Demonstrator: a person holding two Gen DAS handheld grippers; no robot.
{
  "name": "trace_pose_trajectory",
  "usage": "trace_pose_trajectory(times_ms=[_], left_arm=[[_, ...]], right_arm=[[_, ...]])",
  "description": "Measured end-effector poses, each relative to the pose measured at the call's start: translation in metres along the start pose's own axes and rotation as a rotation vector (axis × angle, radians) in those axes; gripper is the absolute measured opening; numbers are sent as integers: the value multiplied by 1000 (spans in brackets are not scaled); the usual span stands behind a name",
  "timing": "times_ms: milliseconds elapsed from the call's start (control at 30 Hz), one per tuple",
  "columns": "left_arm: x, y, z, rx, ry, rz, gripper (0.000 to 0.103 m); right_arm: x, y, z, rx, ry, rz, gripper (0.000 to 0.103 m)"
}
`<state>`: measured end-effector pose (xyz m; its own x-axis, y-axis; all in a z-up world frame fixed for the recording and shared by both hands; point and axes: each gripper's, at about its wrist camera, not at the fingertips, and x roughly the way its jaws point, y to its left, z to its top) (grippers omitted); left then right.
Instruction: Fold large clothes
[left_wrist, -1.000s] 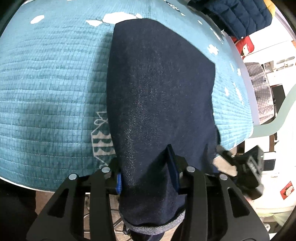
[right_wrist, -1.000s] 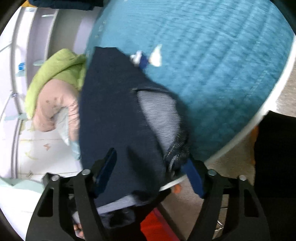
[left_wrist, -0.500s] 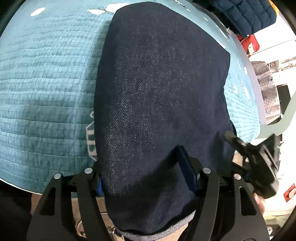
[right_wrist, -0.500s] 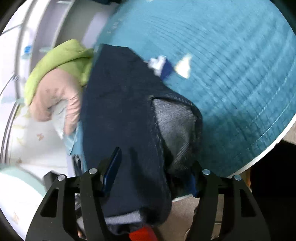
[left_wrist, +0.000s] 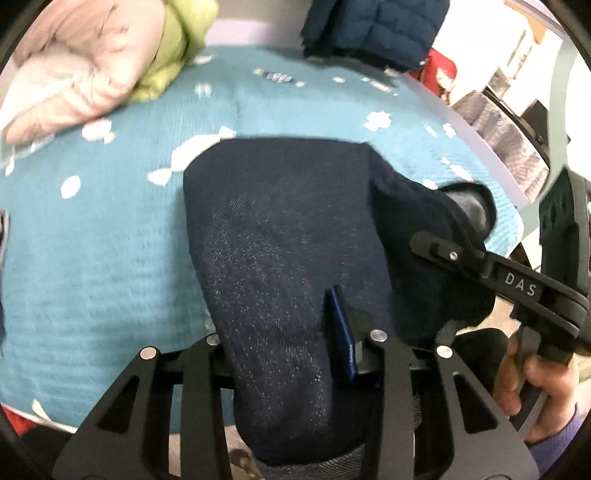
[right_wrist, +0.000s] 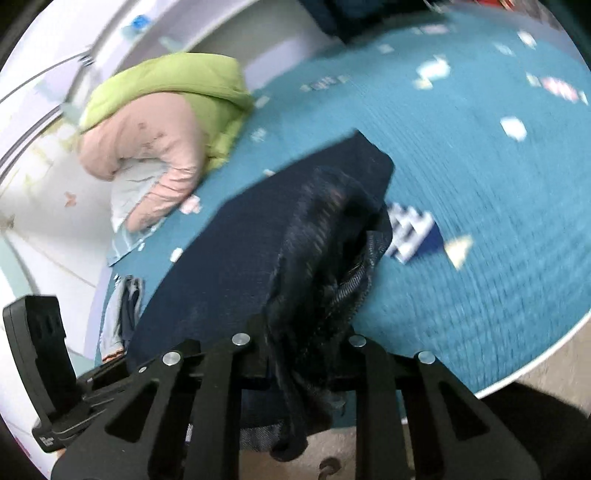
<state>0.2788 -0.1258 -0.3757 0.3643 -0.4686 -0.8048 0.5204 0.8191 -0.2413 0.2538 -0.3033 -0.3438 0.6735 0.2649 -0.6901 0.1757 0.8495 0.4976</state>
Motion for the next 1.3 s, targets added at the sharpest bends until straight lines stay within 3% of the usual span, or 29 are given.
trace_pose_trajectory(times_ms=[267,500,700,867,1067,1200,1300], left_arm=[[-72,20,14,0,-117,-25,36],[-136,73,14,-45,-218,32,36],[-188,163,9,-121,-272,101,36],[-232,260,0,-167,-308,179,36],[-271,378,-14,-216,-325,275,36],[-271,447,-34,-267,-296,329,35],[-241,478,-61,-289,-208,370,35]], right_arm=[[-21,66,11,-169,-71,61,16],[-13,137,19,-293,-68,162,16],[34,234,20,-395,-20,280,16],[97,332,12,-459,36,387,16],[163,439,-20,-532,88,436,16],[208,465,-47,-529,129,433,13],[245,463,-79,-527,214,403,12]])
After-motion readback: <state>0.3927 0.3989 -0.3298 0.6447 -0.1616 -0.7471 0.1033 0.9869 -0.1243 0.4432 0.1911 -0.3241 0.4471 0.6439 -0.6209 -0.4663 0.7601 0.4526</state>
